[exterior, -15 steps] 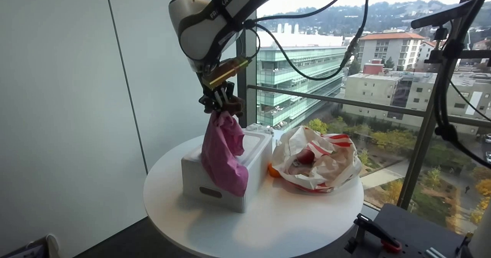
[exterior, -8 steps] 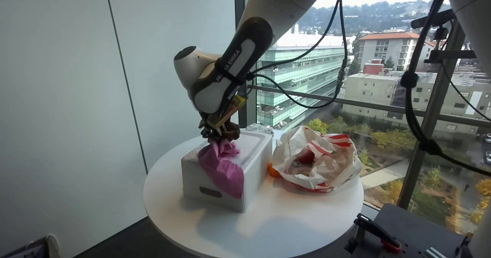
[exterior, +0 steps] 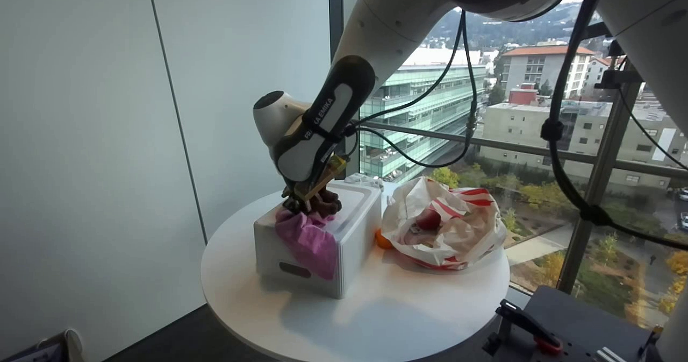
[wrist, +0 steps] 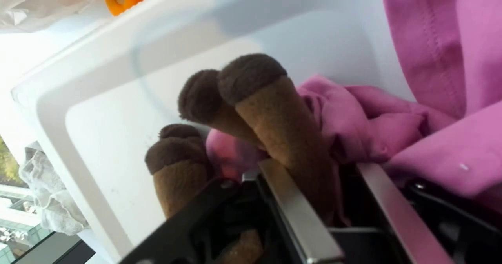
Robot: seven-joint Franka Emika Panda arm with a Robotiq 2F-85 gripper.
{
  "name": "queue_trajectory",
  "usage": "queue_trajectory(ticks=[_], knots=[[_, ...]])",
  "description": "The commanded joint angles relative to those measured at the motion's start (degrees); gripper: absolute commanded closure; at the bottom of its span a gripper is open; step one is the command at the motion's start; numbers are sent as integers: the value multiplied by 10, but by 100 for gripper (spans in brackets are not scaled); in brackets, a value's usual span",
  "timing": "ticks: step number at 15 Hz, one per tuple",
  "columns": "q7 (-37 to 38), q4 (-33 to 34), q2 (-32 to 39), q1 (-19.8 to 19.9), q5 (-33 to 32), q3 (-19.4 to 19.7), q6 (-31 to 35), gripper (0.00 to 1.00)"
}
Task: Empty the objects from the plastic and put it on the basket
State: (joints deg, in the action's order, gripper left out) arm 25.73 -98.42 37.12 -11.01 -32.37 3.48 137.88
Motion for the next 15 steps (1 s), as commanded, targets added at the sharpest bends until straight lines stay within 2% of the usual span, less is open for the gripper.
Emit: queue_trajectory(ticks=[1,5,8,15], knots=[[-14,-22,-52,-6,58,5,-23,31],[4,-53,-122,1,90,17,-11,2],[26,-79,-175,16,106,35,-17,0],[50,-155,-215,106,158,86,-79,0]])
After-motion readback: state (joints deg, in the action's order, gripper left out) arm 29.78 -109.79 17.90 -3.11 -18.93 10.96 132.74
